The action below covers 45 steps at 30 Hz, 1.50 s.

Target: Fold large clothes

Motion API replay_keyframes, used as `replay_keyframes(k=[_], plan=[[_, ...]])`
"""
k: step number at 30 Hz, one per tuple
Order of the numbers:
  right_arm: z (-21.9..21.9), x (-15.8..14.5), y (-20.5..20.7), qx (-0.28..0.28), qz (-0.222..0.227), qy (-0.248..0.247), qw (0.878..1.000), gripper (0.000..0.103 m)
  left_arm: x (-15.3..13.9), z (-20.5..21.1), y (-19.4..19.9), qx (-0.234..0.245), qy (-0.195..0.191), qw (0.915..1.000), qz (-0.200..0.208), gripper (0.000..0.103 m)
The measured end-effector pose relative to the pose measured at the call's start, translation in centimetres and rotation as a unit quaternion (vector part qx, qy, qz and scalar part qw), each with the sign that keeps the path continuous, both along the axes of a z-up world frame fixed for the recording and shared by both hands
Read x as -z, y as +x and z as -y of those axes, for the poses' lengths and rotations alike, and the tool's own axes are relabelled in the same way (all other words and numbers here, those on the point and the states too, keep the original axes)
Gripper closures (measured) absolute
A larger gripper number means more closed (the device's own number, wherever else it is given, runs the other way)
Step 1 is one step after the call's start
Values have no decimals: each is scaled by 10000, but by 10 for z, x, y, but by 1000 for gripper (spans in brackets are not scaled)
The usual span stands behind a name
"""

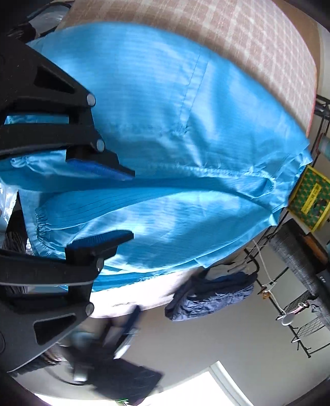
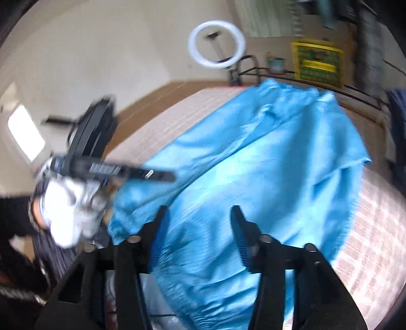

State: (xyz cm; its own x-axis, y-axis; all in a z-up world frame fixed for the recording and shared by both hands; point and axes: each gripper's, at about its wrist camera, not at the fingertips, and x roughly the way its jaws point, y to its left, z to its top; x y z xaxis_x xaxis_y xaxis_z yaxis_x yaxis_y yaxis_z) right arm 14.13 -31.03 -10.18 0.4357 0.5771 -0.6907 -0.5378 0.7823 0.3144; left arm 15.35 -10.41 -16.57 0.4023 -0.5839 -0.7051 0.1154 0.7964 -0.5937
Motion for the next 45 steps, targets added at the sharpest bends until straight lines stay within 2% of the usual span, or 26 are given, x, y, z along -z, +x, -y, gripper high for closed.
replay_keyframes(k=[3, 5, 9, 10, 12, 14, 16, 18, 20, 21, 23, 25, 27, 29, 30, 33, 37, 41, 45], plan=[[35, 7, 35, 880, -261, 91, 9957, 45, 8, 10, -2, 184, 157, 9997, -77, 59], [56, 22, 67, 1410, -659, 105, 9878, 45, 13, 15, -3, 302, 164, 9993, -148, 59], [85, 48, 115, 2042, -1215, 684, 9690, 45, 22, 25, -4, 517, 296, 9980, -214, 60], [90, 55, 126, 2192, -1316, 763, 9638, 45, 23, 27, -5, 567, 322, 9976, -213, 63], [96, 69, 145, 2426, -1453, 752, 9562, 46, 27, 31, -4, 682, 411, 9965, -241, 83], [99, 79, 159, 2544, -1519, 717, 9524, 50, 31, 34, -3, 797, 458, 9954, -274, 90], [106, 83, 169, 2627, -1511, 811, 9495, 52, 36, 37, -1, 903, 465, 9943, -316, 96], [115, 86, 181, 2689, -1519, 1062, 9452, 66, 39, 40, 0, 939, 483, 9939, -324, 99], [116, 89, 195, 2658, -1541, 1084, 9454, 92, 41, 42, 1, 968, 493, 9936, -322, 101], [114, 90, 201, 2667, -1505, 992, 9468, 98, 41, 42, 0, 966, 484, 9936, -323, 102], [112, 87, 203, 2684, -1338, 758, 9509, 102, 39, 37, -1, 907, 346, 9947, -352, 102], [118, 78, 198, 2816, -984, 471, 9533, 103, 35, 32, -1, 840, 119, 9956, -404, 102], [131, 66, 201, 3181, -704, 275, 9450, 103, 33, 29, -3, 803, 20, 9959, -416, 103], [155, 59, 199, 3544, -590, 384, 9324, 102, 33, 29, -3, 831, 120, 9958, -373, 103], [160, 57, 200, 3568, -625, 384, 9313, 98, 34, 30, -3, 831, 195, 9957, -368, 103], [166, 54, 198, 3404, -1001, 494, 9337, 97, 38, 33, -4, 829, 321, 9954, -357, 103], [160, 26, 165, 3014, -908, 532, 9477, 97, 29, 35, -7, 824, 529, 9951, -131, 103], [116, 3, 110, 2057, -977, 422, 9728, 97, 23, 34, -9, 842, 577, 9948, -32, 103], [59, 16, 42, 1266, -1276, 3, 9837, 97, 19, 36, -9, 794, 759, 9939, 108, 103]])
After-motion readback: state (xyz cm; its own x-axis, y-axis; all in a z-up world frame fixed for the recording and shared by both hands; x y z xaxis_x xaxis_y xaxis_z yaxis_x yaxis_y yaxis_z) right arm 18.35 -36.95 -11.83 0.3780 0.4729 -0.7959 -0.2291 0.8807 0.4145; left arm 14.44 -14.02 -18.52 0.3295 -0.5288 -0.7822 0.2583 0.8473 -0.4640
